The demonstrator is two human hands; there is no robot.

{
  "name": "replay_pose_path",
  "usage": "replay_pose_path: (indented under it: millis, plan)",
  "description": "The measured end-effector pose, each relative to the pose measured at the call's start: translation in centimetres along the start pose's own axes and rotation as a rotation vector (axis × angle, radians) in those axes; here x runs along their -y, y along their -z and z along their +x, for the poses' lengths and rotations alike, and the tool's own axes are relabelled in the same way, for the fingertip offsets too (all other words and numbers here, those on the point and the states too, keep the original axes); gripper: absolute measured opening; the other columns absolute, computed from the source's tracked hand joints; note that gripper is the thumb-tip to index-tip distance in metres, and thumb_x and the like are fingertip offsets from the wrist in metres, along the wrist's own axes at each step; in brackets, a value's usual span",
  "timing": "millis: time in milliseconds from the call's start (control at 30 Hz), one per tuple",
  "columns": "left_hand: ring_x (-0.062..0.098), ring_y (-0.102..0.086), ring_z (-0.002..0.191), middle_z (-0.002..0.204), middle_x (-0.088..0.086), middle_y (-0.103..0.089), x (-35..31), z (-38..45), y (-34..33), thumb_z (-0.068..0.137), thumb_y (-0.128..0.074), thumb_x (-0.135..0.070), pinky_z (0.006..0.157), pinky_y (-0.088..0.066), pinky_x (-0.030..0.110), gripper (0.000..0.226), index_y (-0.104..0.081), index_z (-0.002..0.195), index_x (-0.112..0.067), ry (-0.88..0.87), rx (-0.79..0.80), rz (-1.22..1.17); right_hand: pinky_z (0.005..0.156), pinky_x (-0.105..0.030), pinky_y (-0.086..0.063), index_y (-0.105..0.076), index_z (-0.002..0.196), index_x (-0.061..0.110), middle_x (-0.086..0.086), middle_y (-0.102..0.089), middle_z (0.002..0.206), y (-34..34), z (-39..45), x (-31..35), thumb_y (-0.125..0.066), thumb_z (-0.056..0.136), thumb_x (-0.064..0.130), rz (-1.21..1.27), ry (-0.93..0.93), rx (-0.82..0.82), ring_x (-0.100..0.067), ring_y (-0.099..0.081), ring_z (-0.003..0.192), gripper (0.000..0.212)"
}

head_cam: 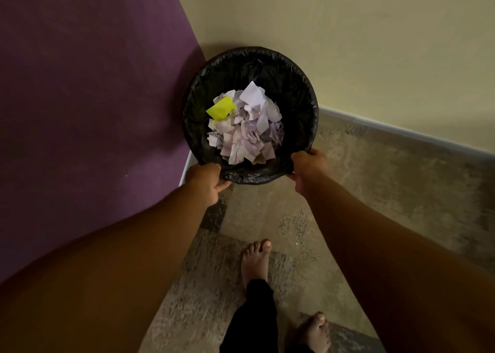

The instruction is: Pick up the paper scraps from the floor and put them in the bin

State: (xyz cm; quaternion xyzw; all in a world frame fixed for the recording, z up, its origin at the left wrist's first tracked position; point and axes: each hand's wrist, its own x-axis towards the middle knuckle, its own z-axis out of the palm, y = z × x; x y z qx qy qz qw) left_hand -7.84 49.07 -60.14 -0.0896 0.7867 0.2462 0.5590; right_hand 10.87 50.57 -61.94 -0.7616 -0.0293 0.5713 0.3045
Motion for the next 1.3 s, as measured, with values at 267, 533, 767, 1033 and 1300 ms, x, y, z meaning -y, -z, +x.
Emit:
replay_pose_path:
  millis: [267,533,767,1033,1300]
  plan:
    - [0.028,-0.057,0.092,0.138,0.014,-0.049,-3.0,2.0,0.1,0.097,-0.050,0.002,0.084,-0.057,0.037,0.039,-0.050,0.136,-0.003,-0.028,0.024,-0.064,0.084,-0.047,-0.059,-0.059,0.123,0.011,-0.011,-0.062,0.107,-3.4,1.2,1.7,-0.052,0.089,0.000,-0.063,-0.014,0.046,-0.027,-0.063,0.095,0.036]
    - [0.021,-0.055,0.075,0.134,0.011,-0.054,-2.8,4.2,0.8,0.099,-0.048,-0.001,0.083,-0.055,0.035,0.036,-0.052,0.135,-0.007,-0.036,0.037,-0.091,0.083,-0.048,-0.060,-0.057,0.122,0.014,-0.012,-0.064,0.108,-5.2,2.2,1.1,-0.054,0.088,0.005,-0.143,0.019,0.063,-0.030,-0.065,0.098,0.035]
    - [0.021,-0.057,0.087,0.135,0.012,-0.053,-2.6,4.7,1.4,0.098,-0.055,-0.006,0.069,-0.060,0.033,0.038,-0.051,0.136,-0.006,-0.023,0.011,-0.064,0.082,-0.043,-0.060,-0.055,0.126,0.009,-0.012,-0.062,0.114,-4.9,2.3,0.8,-0.062,0.090,0.006,-0.151,0.006,0.093,-0.023,-0.062,0.093,0.037]
    - [0.023,-0.055,0.120,0.146,0.008,-0.047,-3.0,1.7,3.1,0.098,-0.053,-0.040,0.096,-0.052,0.035,0.055,-0.044,0.143,-0.009,-0.111,-0.084,0.178,0.080,-0.031,-0.047,-0.047,0.134,0.006,-0.007,-0.053,0.104,-3.6,-2.1,2.7,-0.064,0.090,0.022,-0.255,-0.009,0.043,-0.021,-0.053,0.093,0.050]
    - [0.034,-0.043,0.135,0.152,0.011,-0.041,-1.9,-7.4,3.1,0.099,-0.043,-0.041,0.108,-0.038,0.040,0.055,-0.037,0.149,-0.019,-0.448,-0.035,0.802,0.114,-0.039,-0.031,-0.041,0.143,0.015,-0.007,-0.040,0.151,-0.6,-10.4,3.8,-0.054,0.096,0.033,-1.193,0.713,0.085,-0.025,-0.031,0.142,0.052]
